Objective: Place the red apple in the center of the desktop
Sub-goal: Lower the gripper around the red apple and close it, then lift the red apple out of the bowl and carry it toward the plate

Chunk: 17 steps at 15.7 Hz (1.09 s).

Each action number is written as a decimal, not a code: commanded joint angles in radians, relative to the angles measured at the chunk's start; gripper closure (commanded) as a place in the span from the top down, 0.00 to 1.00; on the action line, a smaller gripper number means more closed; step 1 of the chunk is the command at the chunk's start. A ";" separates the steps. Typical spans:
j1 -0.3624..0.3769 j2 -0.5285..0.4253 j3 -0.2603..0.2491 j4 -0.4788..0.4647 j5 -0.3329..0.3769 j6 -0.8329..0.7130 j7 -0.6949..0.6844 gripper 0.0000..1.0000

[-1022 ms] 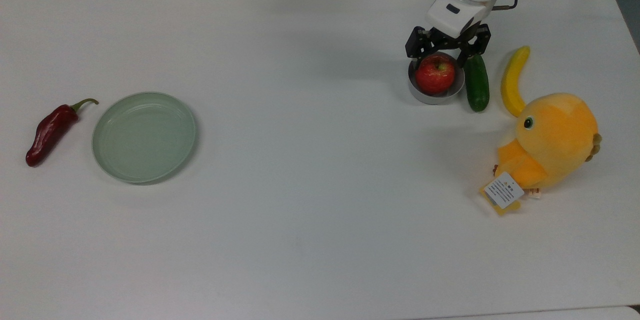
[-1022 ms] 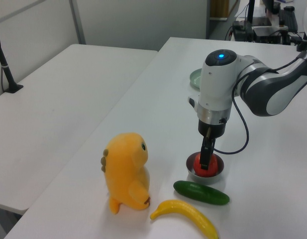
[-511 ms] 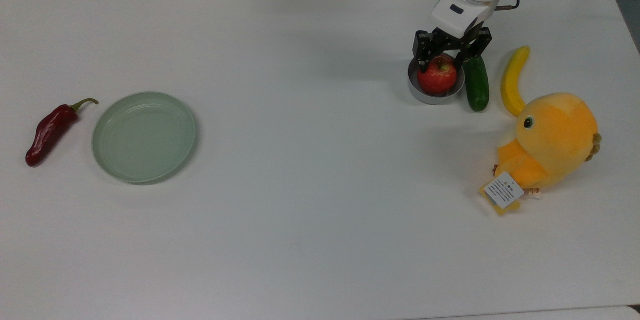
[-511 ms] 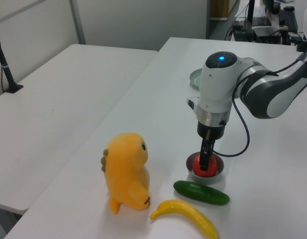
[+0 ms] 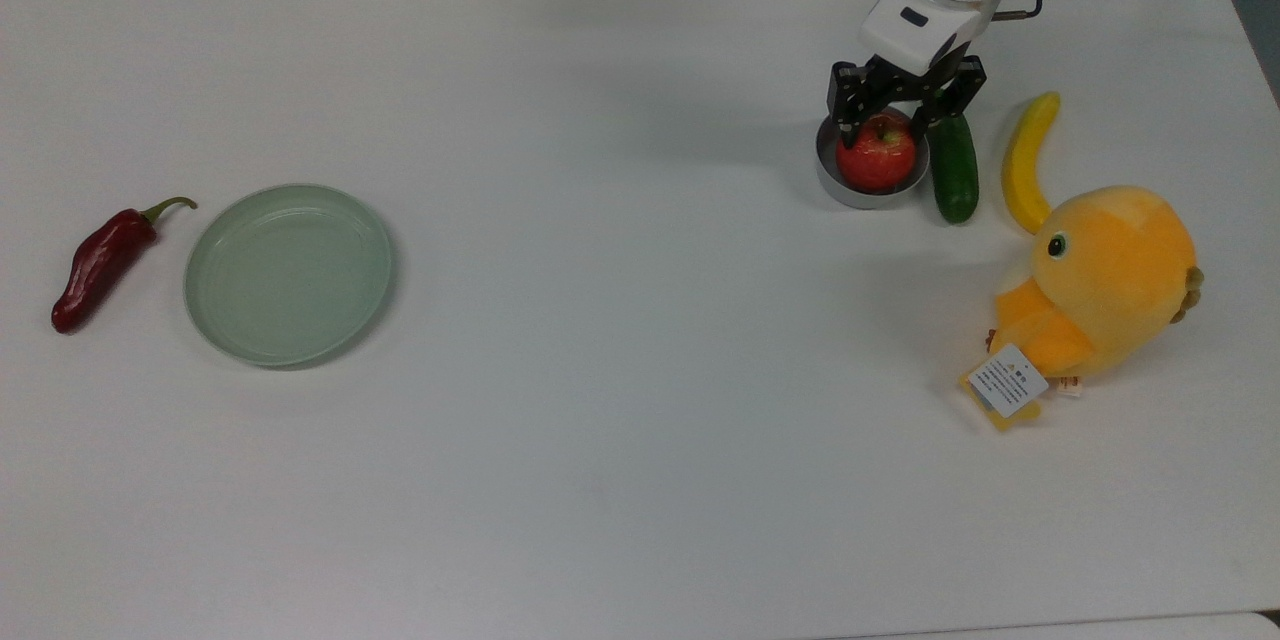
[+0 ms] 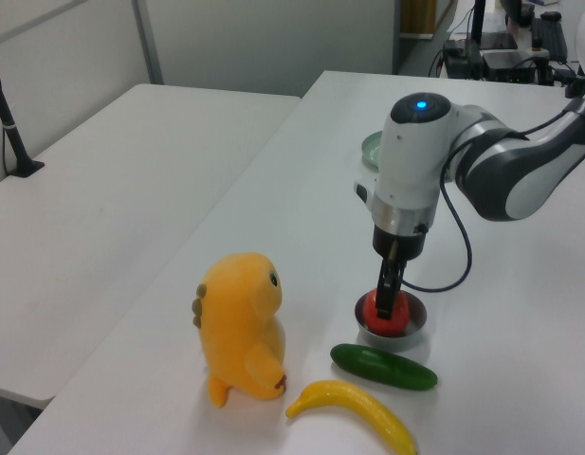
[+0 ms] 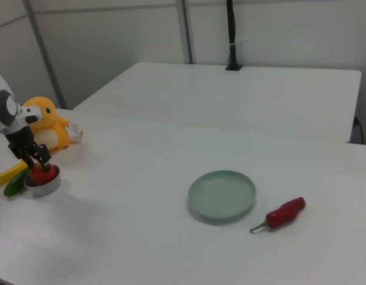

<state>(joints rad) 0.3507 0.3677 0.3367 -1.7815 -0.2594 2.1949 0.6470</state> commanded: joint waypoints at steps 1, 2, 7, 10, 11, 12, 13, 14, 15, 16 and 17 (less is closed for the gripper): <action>-0.016 -0.064 -0.004 -0.007 -0.018 0.014 0.014 0.52; -0.027 -0.068 -0.004 -0.006 -0.020 0.014 0.014 0.52; -0.110 -0.085 -0.005 0.042 -0.027 0.009 -0.021 0.52; -0.173 -0.085 -0.007 0.042 -0.027 0.011 -0.069 0.52; -0.199 -0.087 -0.008 0.042 -0.026 0.008 -0.085 0.52; -0.220 -0.088 -0.008 0.039 -0.024 0.003 -0.102 0.52; -0.234 -0.090 -0.013 0.034 -0.021 0.000 -0.118 0.52; -0.248 -0.090 -0.018 0.031 -0.021 -0.001 -0.130 0.52; -0.257 -0.090 -0.037 0.019 -0.021 -0.001 -0.147 0.52; -0.257 -0.092 -0.060 0.011 -0.021 -0.004 -0.167 0.52; -0.260 -0.093 -0.073 0.007 -0.020 -0.020 -0.184 0.52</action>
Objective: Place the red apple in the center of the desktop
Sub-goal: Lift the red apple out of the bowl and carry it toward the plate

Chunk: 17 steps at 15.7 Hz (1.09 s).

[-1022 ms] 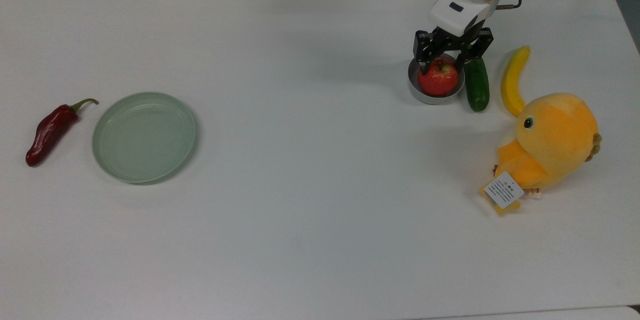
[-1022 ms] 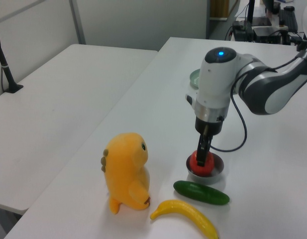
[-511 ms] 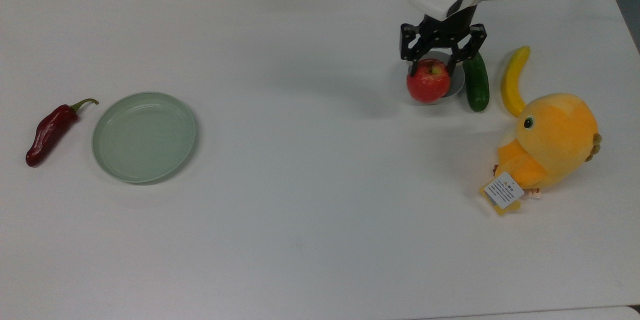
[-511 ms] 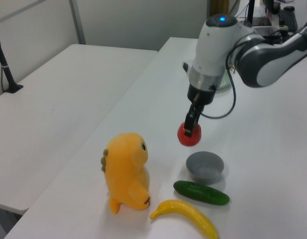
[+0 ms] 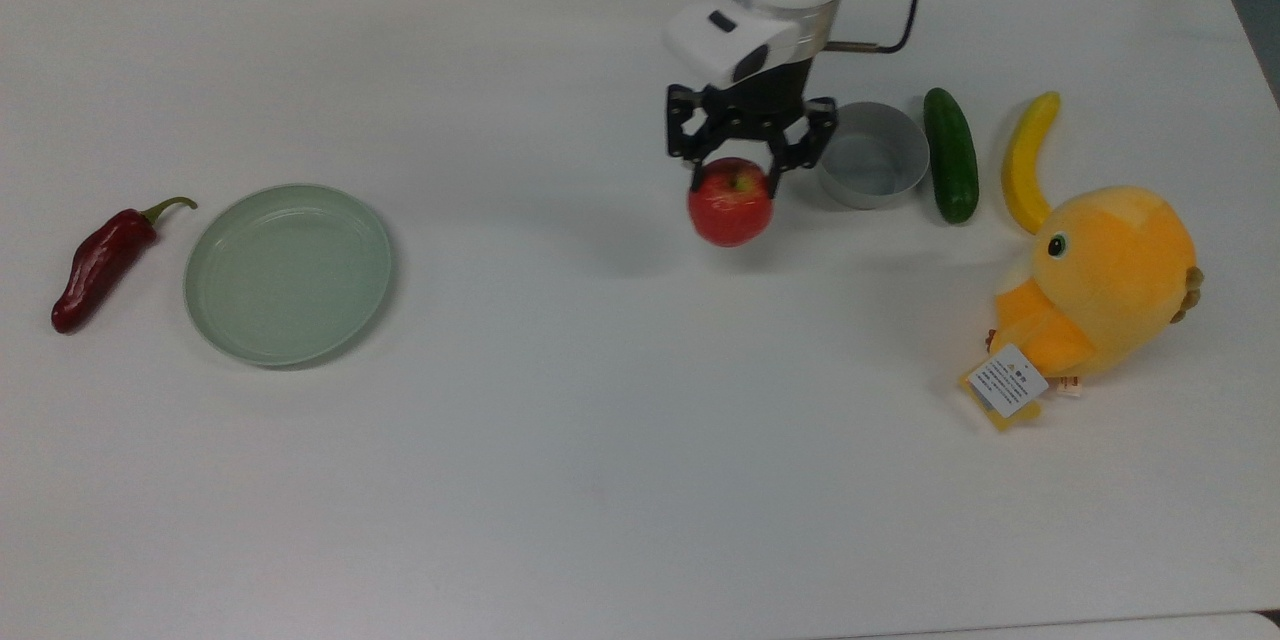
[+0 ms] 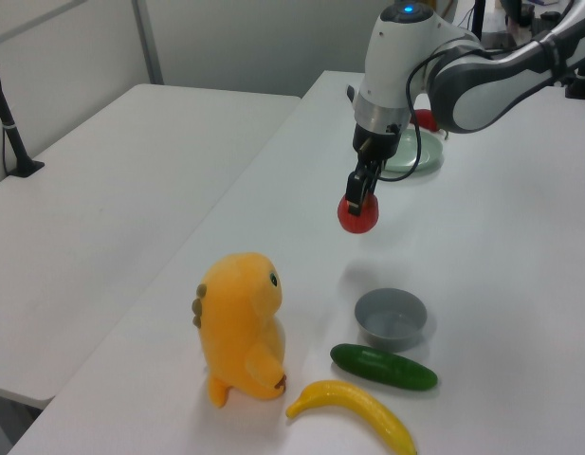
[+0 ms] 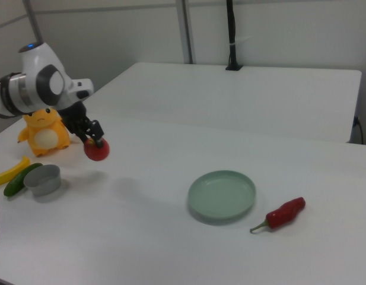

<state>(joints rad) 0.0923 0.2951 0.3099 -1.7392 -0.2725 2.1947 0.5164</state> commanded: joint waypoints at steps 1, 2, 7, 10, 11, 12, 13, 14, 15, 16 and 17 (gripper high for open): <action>-0.011 -0.020 -0.060 -0.039 -0.004 -0.038 -0.067 0.52; -0.019 -0.022 -0.075 -0.040 0.001 -0.047 -0.084 0.52; -0.039 -0.020 -0.141 -0.057 0.004 -0.036 -0.114 0.53; -0.052 -0.019 -0.160 -0.071 0.006 -0.035 -0.165 0.52; -0.055 -0.017 -0.166 -0.072 0.006 -0.035 -0.170 0.53; -0.057 -0.016 -0.166 -0.074 0.004 -0.033 -0.171 0.53; -0.060 -0.013 -0.172 -0.075 0.004 -0.032 -0.173 0.53; -0.065 -0.013 -0.176 -0.078 0.004 -0.030 -0.177 0.53; -0.072 -0.011 -0.176 -0.083 0.004 -0.029 -0.188 0.53; -0.074 -0.008 -0.176 -0.083 0.006 -0.029 -0.193 0.53; -0.075 -0.005 -0.176 -0.083 0.004 -0.029 -0.193 0.53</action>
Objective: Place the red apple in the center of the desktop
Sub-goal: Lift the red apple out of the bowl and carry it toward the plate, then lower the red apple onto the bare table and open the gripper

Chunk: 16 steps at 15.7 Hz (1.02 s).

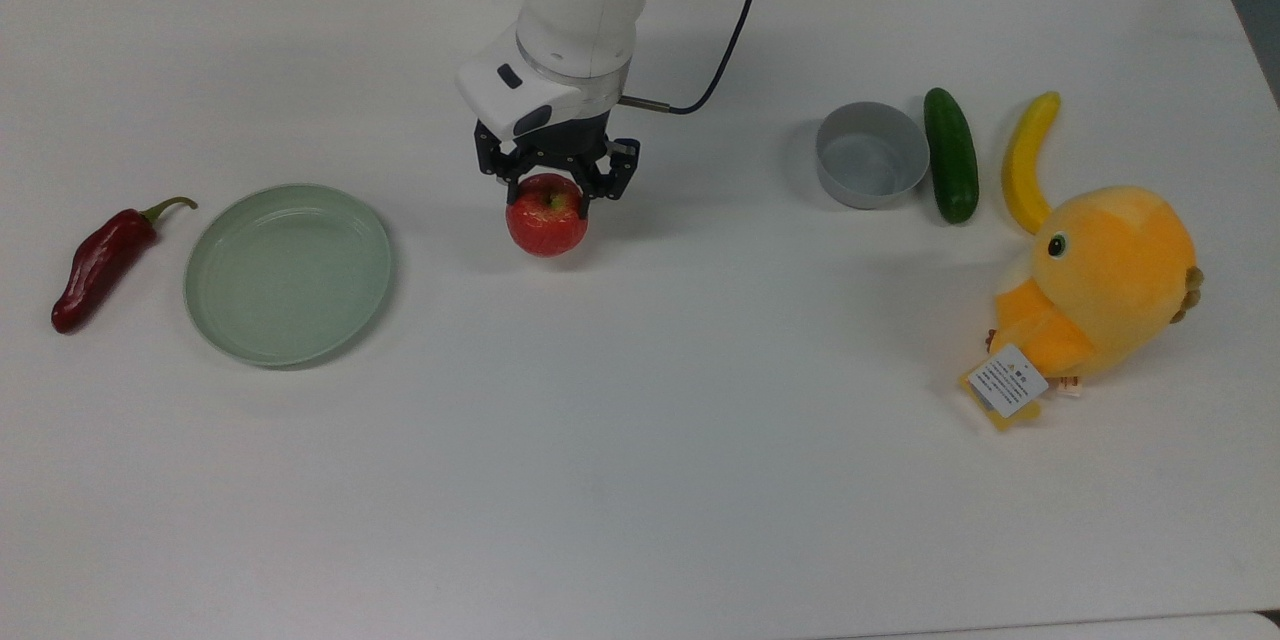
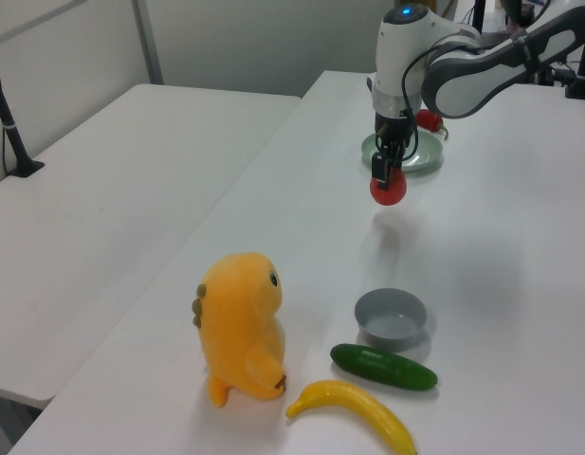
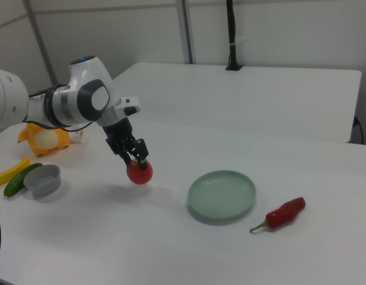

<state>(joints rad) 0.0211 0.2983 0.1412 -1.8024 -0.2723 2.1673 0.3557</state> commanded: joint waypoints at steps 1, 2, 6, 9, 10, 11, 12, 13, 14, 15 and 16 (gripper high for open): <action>-0.003 -0.004 -0.008 -0.020 0.004 0.000 -0.032 0.53; -0.003 0.004 -0.008 -0.020 0.004 0.000 -0.032 0.53; -0.004 0.008 -0.008 -0.029 0.004 0.043 -0.032 0.53; -0.004 0.019 -0.008 -0.029 0.004 0.045 -0.032 0.58; -0.004 0.021 -0.008 -0.029 0.002 0.045 -0.032 0.62; -0.004 0.025 -0.008 -0.029 -0.002 0.045 -0.032 0.64; -0.003 0.028 -0.008 -0.029 -0.004 0.045 -0.032 0.69; -0.003 0.031 -0.008 -0.029 -0.004 0.045 -0.032 0.81; -0.003 0.031 -0.008 -0.028 -0.004 0.045 -0.032 0.94; -0.003 0.030 -0.008 -0.028 -0.004 0.045 -0.032 1.00; -0.003 0.030 -0.008 -0.028 -0.004 0.043 -0.032 1.00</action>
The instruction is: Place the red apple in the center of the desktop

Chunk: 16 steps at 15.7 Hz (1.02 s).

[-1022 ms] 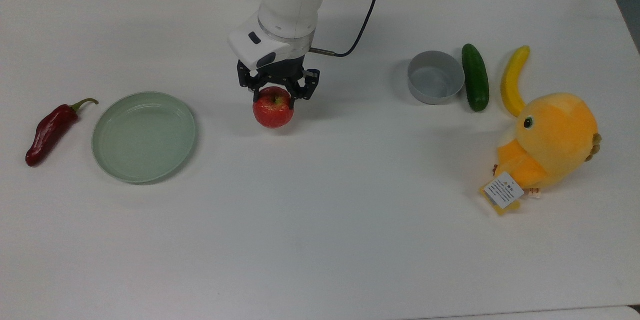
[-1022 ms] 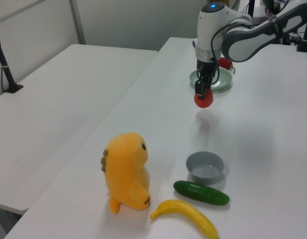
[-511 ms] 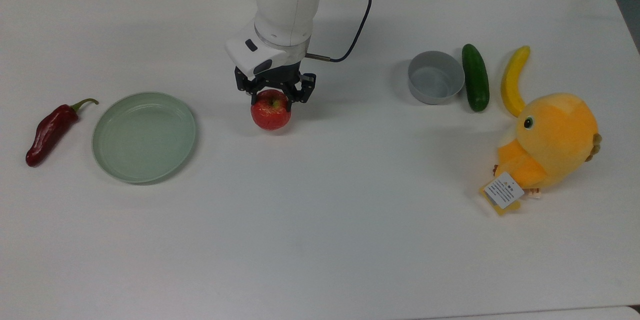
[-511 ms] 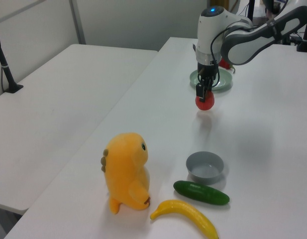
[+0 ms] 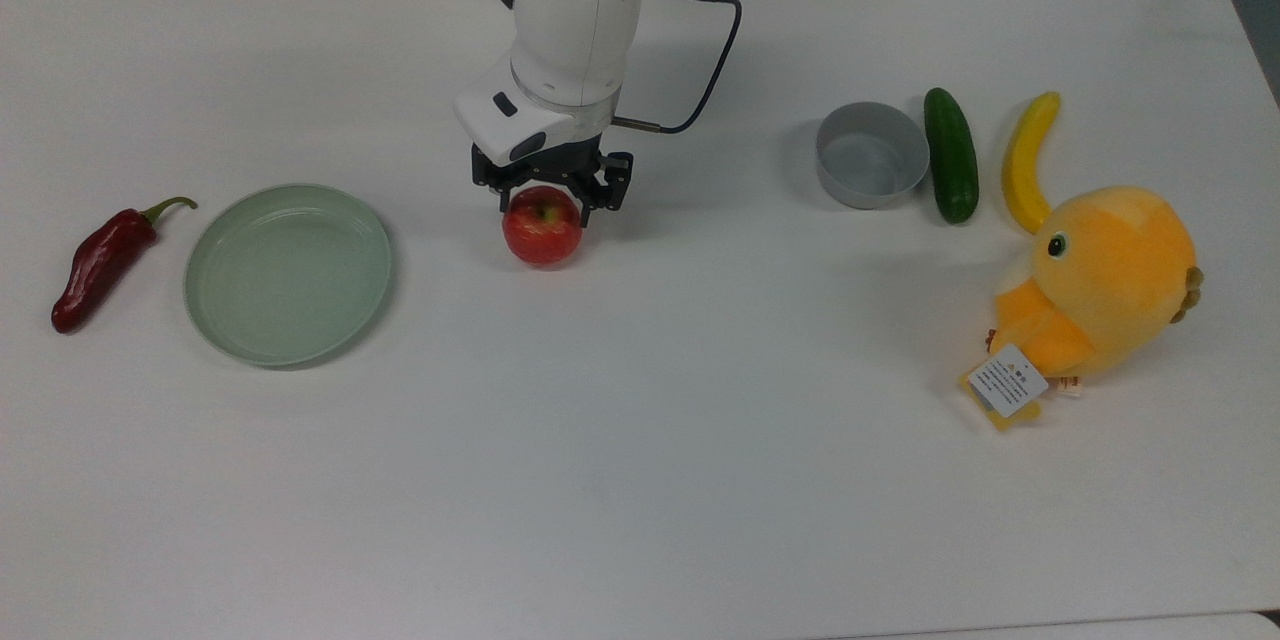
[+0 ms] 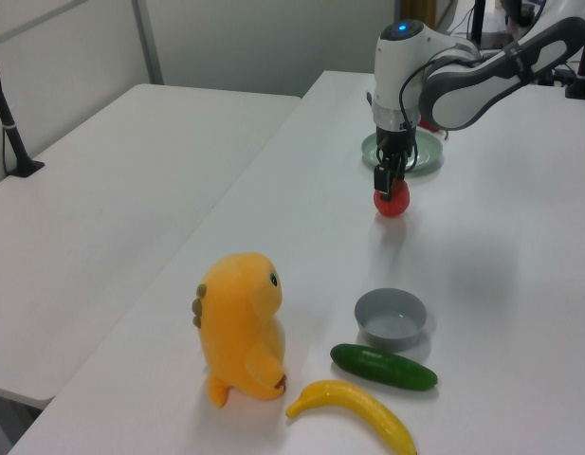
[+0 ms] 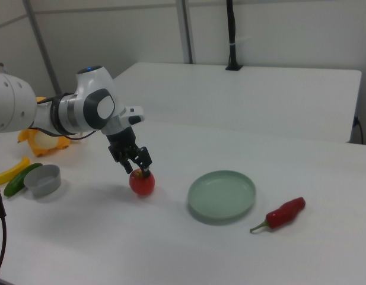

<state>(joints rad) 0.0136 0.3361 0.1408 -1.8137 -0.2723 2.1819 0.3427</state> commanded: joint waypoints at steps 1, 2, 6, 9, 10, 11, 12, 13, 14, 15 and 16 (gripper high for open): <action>0.005 -0.008 -0.007 -0.016 -0.004 0.029 -0.019 1.00; 0.005 -0.009 -0.007 -0.015 -0.004 0.029 -0.019 1.00; 0.003 -0.043 -0.007 -0.010 0.004 0.016 -0.008 1.00; 0.005 -0.089 -0.007 -0.010 0.010 -0.025 -0.008 1.00; 0.006 -0.112 -0.007 -0.012 0.022 -0.052 -0.011 1.00; 0.008 -0.138 -0.007 -0.013 0.051 -0.074 -0.013 1.00; 0.009 -0.167 -0.007 -0.013 0.089 -0.097 -0.014 1.00; 0.011 -0.193 -0.007 -0.013 0.117 -0.121 -0.016 1.00; 0.014 -0.221 -0.009 -0.013 0.133 -0.145 -0.016 1.00; 0.017 -0.247 -0.016 -0.013 0.148 -0.168 -0.014 1.00; 0.022 -0.270 -0.027 -0.013 0.175 -0.191 -0.016 1.00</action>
<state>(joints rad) 0.0163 0.1642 0.1408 -1.8028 -0.1649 2.0643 0.3418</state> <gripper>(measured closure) 0.000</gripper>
